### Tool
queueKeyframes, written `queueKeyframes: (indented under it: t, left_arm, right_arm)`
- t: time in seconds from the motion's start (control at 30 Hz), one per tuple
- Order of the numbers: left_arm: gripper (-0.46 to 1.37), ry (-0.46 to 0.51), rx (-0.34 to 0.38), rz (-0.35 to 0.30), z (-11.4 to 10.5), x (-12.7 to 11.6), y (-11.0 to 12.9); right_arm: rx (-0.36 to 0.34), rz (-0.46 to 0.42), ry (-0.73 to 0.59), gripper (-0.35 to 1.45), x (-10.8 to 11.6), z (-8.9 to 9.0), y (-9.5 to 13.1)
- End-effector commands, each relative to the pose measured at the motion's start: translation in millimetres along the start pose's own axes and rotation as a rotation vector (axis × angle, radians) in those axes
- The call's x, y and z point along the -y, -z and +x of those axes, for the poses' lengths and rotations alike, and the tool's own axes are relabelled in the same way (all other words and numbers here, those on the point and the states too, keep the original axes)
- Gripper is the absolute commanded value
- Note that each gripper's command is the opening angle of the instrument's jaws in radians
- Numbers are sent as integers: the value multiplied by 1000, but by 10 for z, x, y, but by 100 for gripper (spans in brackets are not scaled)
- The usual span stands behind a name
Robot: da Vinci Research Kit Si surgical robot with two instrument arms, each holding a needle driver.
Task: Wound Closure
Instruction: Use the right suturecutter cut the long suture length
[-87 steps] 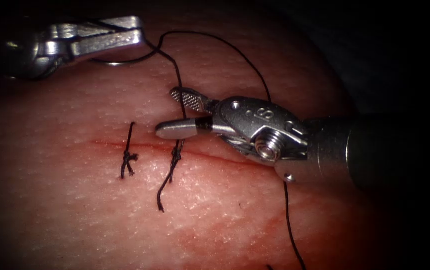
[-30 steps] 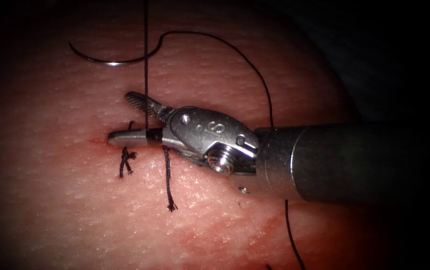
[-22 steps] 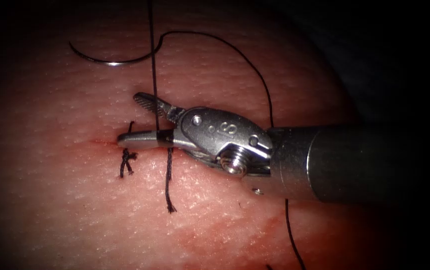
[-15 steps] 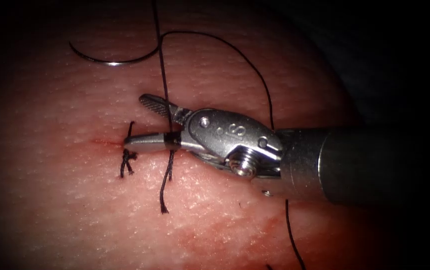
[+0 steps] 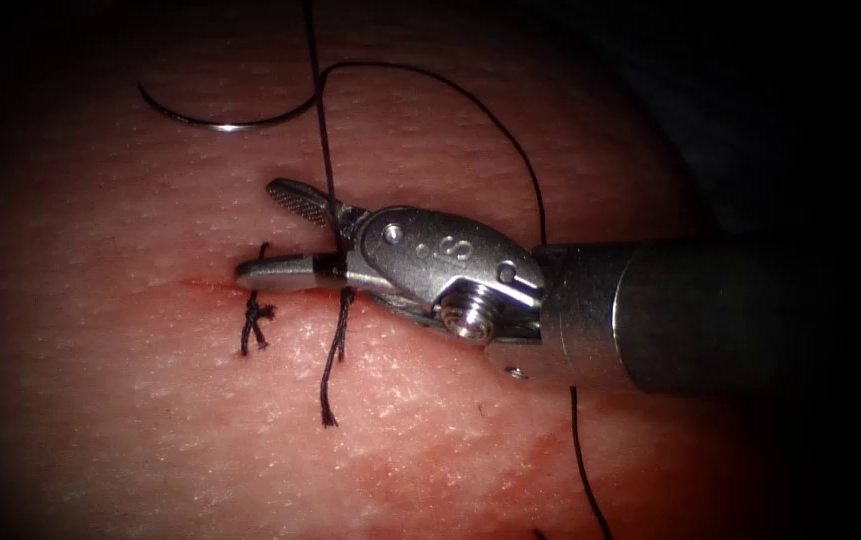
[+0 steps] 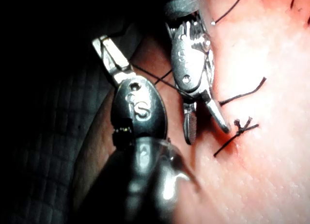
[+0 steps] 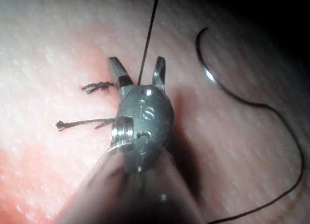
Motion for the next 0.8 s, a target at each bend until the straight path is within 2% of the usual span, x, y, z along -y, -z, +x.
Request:
queueKeyframes:
  t: [0.03,0.23,0.43,0.67,0.77,0.8]
  left_arm:
    - [-35,1,0,-8,0,0,0]
    - [-35,1,0,-7,1,0,0]
    - [-35,3,2,-9,2,1,-1]
    - [-35,6,-1,-8,4,2,-2]
    - [-35,1,-2,-9,5,2,-2]
    - [-35,1,-2,-9,5,2,-2]
  right_arm:
    - [0,3,0,126,1,0,-1]
    - [-2,-3,3,124,3,-5,-11]
    - [-9,27,4,110,7,-6,-22]
    - [-8,37,5,99,8,-8,-23]
    - [-10,44,5,83,8,-8,-23]
    - [-11,50,5,64,8,-8,-23]
